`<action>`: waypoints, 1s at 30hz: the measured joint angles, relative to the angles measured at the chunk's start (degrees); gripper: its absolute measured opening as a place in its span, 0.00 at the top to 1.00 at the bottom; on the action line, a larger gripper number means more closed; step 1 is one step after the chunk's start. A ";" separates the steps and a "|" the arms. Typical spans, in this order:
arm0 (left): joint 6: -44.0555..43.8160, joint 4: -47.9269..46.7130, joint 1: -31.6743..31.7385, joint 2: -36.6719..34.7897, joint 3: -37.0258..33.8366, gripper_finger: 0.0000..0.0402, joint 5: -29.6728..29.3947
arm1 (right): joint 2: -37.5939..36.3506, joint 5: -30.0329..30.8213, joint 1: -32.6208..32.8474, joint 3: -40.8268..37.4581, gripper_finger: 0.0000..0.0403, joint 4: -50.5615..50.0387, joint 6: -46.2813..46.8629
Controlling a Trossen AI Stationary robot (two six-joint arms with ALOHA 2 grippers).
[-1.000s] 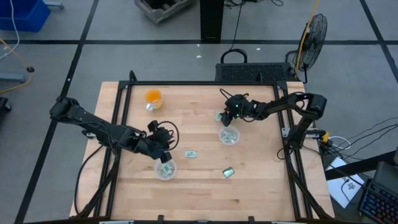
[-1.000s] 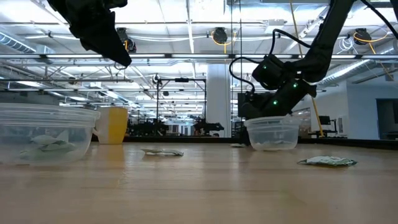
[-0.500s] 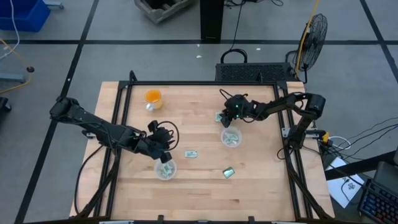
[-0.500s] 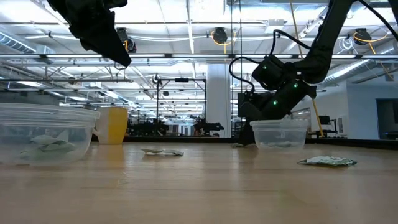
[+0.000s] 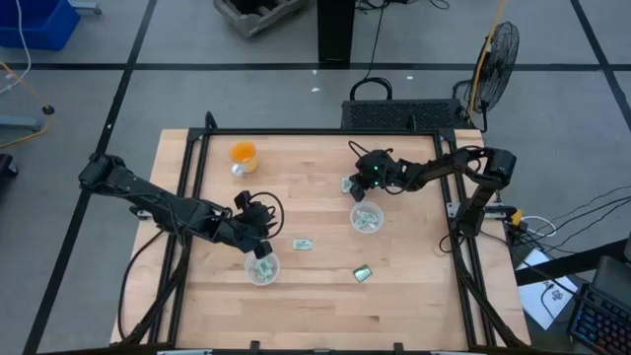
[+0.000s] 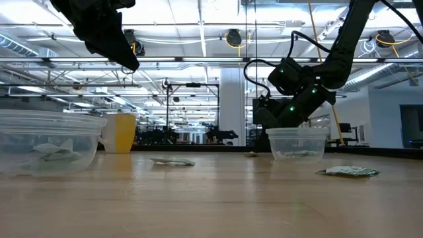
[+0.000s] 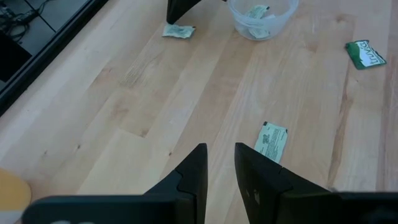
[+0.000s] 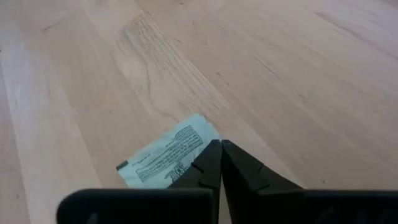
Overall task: Pick and place Stevia / Truvia into bins
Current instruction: Put the stevia packet into the right transparent container
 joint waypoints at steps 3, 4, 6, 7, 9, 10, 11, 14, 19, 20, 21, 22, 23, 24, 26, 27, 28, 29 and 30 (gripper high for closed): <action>-0.06 0.00 0.00 0.00 0.00 0.78 0.01 | 0.00 0.02 0.00 0.00 0.99 0.12 -0.30; -0.12 0.00 0.00 0.00 0.00 0.78 0.01 | 0.00 0.02 0.00 0.00 0.99 0.12 -0.34; -0.15 0.00 0.00 0.00 0.00 0.78 0.01 | -0.22 0.04 0.00 0.00 1.00 0.13 -0.46; -0.15 0.00 0.00 0.00 0.00 0.78 0.01 | -0.46 0.04 0.00 0.00 1.00 0.10 -0.45; -0.15 0.00 0.00 0.00 0.00 0.78 0.01 | -1.24 0.07 0.02 0.00 1.00 0.23 -0.47; -0.15 -0.01 0.00 0.00 0.00 0.78 0.01 | -1.81 0.11 0.07 0.00 1.00 0.17 -0.68; -0.15 -0.02 0.00 0.00 0.00 0.78 0.03 | -2.65 0.11 0.07 0.00 1.00 0.02 -0.94; -0.15 -0.01 0.00 0.00 0.00 0.78 0.01 | -6.09 0.02 0.31 0.00 1.00 -0.15 -1.09; -0.34 -0.01 0.00 0.00 0.00 0.78 0.01 | -13.72 -2.36 2.90 0.00 1.00 -6.63 -0.34; -0.36 -0.02 0.00 0.00 0.00 0.78 0.01 | -15.35 -3.24 3.81 0.00 1.00 -8.54 -0.32; -0.36 -0.02 -0.02 0.00 0.00 0.78 0.01 | -16.96 -3.81 4.99 0.00 1.00 -10.38 -0.26; -0.36 -0.02 -0.02 0.00 0.00 0.78 0.01 | -18.51 -4.31 6.32 0.00 1.00 -12.32 -0.13; -0.39 -0.02 -0.02 0.00 0.00 0.78 0.03 | -20.09 -4.36 7.81 0.00 1.00 -14.22 0.48; -0.39 -0.02 -0.01 0.00 0.00 0.78 0.01 | -21.70 -4.39 9.43 0.00 1.00 -16.10 1.27; -0.37 -0.02 -0.02 0.00 0.00 0.78 0.01 | -24.91 -4.40 12.99 0.00 1.00 -20.09 2.77; -0.38 -0.02 -0.02 0.00 0.00 0.78 0.03 | -26.36 -4.39 14.80 0.00 1.00 -22.11 3.51; -0.39 -0.02 -0.02 0.00 0.00 0.78 0.03 | -27.81 -4.28 16.55 0.00 1.00 -24.31 4.28; -0.40 -0.02 -0.02 0.00 0.00 0.78 0.02 | -29.17 -3.68 18.34 0.00 1.00 -26.57 5.23; -0.45 -0.02 -0.02 0.00 0.00 0.78 0.03 | -30.57 -2.13 20.11 0.00 1.00 -28.75 6.22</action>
